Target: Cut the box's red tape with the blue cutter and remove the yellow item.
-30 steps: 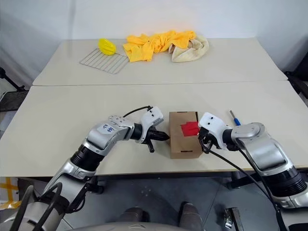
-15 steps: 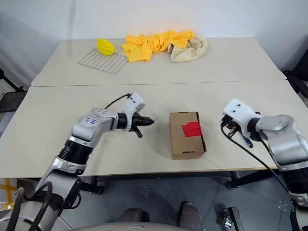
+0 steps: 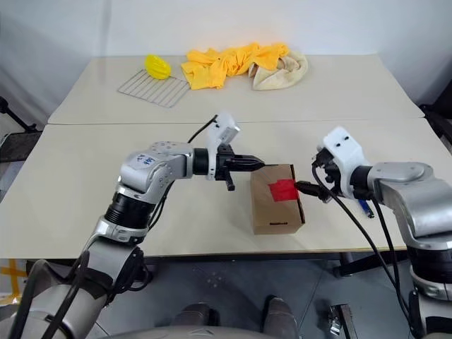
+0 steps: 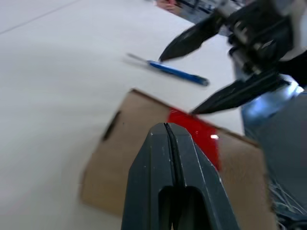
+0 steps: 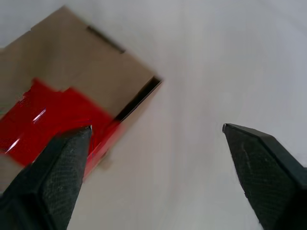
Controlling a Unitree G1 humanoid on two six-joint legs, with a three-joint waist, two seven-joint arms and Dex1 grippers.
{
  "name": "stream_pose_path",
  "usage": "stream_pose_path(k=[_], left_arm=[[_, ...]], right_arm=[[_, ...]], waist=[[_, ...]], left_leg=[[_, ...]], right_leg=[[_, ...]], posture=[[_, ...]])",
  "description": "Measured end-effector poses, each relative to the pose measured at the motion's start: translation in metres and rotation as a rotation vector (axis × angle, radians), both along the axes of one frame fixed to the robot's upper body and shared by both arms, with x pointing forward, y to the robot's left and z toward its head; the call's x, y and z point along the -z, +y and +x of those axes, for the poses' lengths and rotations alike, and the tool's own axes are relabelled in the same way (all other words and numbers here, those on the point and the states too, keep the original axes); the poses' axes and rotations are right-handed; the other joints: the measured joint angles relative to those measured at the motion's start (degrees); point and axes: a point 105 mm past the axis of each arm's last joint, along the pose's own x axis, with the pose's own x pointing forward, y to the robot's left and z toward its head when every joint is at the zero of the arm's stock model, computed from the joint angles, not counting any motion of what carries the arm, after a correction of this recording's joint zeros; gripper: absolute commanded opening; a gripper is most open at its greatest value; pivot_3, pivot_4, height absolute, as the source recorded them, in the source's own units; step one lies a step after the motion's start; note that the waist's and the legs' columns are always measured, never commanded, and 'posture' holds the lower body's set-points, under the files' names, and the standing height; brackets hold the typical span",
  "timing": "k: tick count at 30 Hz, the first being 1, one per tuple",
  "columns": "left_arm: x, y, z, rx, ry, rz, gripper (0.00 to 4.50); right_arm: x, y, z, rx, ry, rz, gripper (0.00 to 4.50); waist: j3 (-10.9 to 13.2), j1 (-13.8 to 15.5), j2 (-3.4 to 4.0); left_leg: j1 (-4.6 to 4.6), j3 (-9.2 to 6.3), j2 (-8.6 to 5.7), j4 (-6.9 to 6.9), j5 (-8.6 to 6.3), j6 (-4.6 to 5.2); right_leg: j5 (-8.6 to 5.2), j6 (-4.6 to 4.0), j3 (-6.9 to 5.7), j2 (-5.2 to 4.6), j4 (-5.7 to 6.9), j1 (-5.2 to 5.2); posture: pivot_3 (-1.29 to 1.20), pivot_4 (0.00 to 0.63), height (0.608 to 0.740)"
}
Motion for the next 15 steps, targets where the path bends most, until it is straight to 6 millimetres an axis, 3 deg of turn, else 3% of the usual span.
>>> stream_pose_path(k=[6, 11, 15], left_arm=[[0.011, -0.008, -0.008, 0.055, -0.004, 0.064, 0.0], [0.035, -0.003, -0.006, 0.052, -0.03, 0.187, 0.0], [0.036, -0.001, -0.006, 0.07, -0.065, 0.206, 0.0]], right_arm=[[0.006, -0.004, -0.015, 0.024, 0.052, 0.004, 4.47], [0.012, -0.007, -0.019, 0.042, 0.072, 0.008, 4.47], [0.015, -0.008, -0.022, 0.038, 0.084, -0.002, 4.47]], waist=[[0.0, -0.04, 0.0], [0.0, -0.01, 0.0], [0.0, 0.1, 0.0]], left_leg=[[0.01, 0.01, 0.0, 0.0, 0.0, 0.0], [0.01, 0.0, 0.0, 0.0, 0.0, 0.0], [0.01, -0.02, -0.01, 0.02, -0.01, 0.02]], right_leg=[[0.0, 0.0, 0.02, 0.0, 0.02, 0.0], [0.0, 0.0, 0.02, 0.0, 0.02, -0.01], [0.0, 0.0, 0.01, 0.0, 0.01, 0.01]], posture=[[0.0, 0.15, 0.74], [0.0, 0.15, 0.74], [0.0, 0.15, 0.74]])
